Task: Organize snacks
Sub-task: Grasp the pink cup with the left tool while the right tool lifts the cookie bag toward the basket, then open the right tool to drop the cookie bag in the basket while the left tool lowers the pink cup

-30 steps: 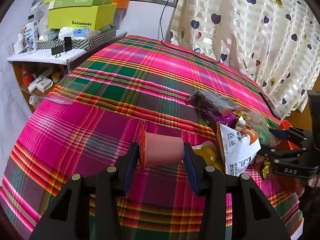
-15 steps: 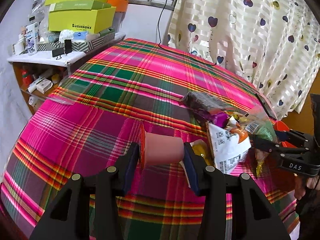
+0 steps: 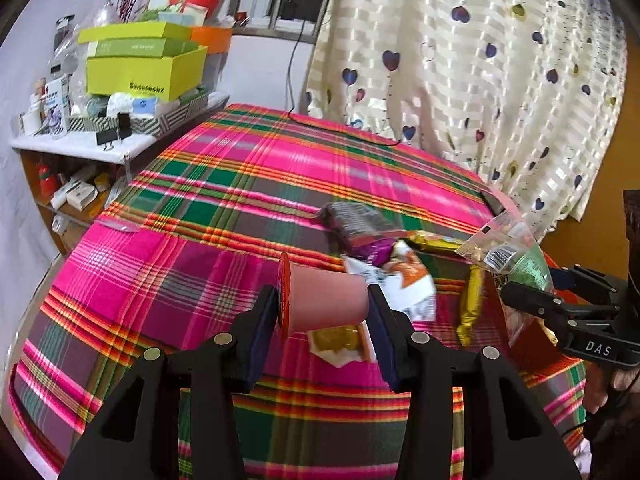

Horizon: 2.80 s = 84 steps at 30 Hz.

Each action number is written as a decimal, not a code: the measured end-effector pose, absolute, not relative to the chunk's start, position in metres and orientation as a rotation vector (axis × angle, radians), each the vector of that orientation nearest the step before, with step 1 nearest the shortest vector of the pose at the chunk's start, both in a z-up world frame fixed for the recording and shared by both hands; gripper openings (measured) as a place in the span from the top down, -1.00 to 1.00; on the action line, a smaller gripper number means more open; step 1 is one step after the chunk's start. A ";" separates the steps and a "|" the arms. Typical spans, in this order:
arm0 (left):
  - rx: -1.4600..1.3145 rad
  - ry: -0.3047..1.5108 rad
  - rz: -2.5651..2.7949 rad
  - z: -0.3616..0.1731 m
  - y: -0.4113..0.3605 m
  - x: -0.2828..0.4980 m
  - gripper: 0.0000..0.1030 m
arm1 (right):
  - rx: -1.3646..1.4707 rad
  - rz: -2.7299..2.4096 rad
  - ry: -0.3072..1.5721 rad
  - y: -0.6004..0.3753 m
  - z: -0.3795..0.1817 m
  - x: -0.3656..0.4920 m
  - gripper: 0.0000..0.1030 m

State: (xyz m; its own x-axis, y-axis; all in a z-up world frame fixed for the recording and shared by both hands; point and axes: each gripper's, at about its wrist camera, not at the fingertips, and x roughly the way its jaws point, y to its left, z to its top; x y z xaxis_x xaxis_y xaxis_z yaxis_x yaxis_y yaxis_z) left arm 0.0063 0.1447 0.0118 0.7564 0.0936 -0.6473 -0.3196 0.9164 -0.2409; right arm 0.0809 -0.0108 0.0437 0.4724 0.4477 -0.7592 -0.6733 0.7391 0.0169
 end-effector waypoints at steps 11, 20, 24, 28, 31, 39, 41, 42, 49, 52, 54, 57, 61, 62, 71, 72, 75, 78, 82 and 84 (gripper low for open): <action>-0.296 0.668 0.170 0.031 0.101 0.003 0.11 | -0.251 0.689 0.792 -0.046 0.058 0.055 -0.11; -0.263 0.660 0.126 0.043 0.071 0.004 0.11 | -0.216 0.672 0.764 -0.071 0.068 0.044 -0.11; -0.248 0.661 0.107 0.047 0.059 0.007 0.11 | -0.202 0.661 0.759 -0.083 0.070 0.041 -0.11; -0.239 0.658 0.090 0.050 0.049 0.010 0.11 | -0.188 0.642 0.754 -0.096 0.072 0.040 -0.11; -0.231 0.661 0.073 0.052 0.041 0.014 0.11 | -0.179 0.630 0.748 -0.105 0.074 0.040 -0.11; -0.213 0.674 0.032 0.053 0.021 0.024 0.11 | -0.149 0.602 0.749 -0.127 0.074 0.044 -0.11; -0.211 0.678 0.023 0.053 0.017 0.027 0.11 | -0.143 0.595 0.749 -0.132 0.074 0.046 -0.11; -0.208 0.679 0.020 0.053 0.015 0.028 0.11 | -0.139 0.591 0.748 -0.135 0.075 0.047 -0.11; -0.200 0.691 -0.010 0.052 0.003 0.039 0.11 | -0.113 0.552 0.753 -0.156 0.072 0.055 -0.11; -0.194 0.697 -0.023 0.052 -0.003 0.045 0.11 | -0.101 0.533 0.754 -0.165 0.072 0.059 -0.11; -0.190 0.698 -0.029 0.052 -0.006 0.048 0.11 | -0.091 0.515 0.754 -0.172 0.072 0.062 -0.11; -0.183 0.696 -0.041 0.054 -0.010 0.052 0.11 | -0.075 0.489 0.753 -0.184 0.071 0.066 -0.11; -0.177 0.695 -0.056 0.056 -0.015 0.059 0.11 | -0.055 0.450 0.752 -0.200 0.072 0.074 -0.11; -0.176 0.695 -0.061 0.056 -0.016 0.061 0.11 | -0.051 0.442 0.752 -0.204 0.072 0.076 -0.11; -0.167 0.707 -0.096 0.055 -0.027 0.079 0.11 | -0.024 0.387 0.770 -0.227 0.066 0.093 -0.11; -0.165 0.709 -0.100 0.055 -0.029 0.081 0.11 | -0.024 0.387 0.774 -0.228 0.065 0.094 -0.11; -0.158 0.715 -0.113 0.053 -0.033 0.088 0.11 | -0.020 0.388 0.791 -0.228 0.058 0.101 -0.11; -0.152 0.721 -0.121 0.052 -0.037 0.093 0.11 | -0.015 0.389 0.808 -0.228 0.051 0.110 -0.11; -0.144 0.730 -0.130 0.050 -0.042 0.101 0.11 | -0.009 0.387 0.824 -0.229 0.045 0.121 -0.11; -0.140 0.737 -0.134 0.049 -0.045 0.106 0.11 | -0.007 0.391 0.834 -0.229 0.041 0.127 -0.11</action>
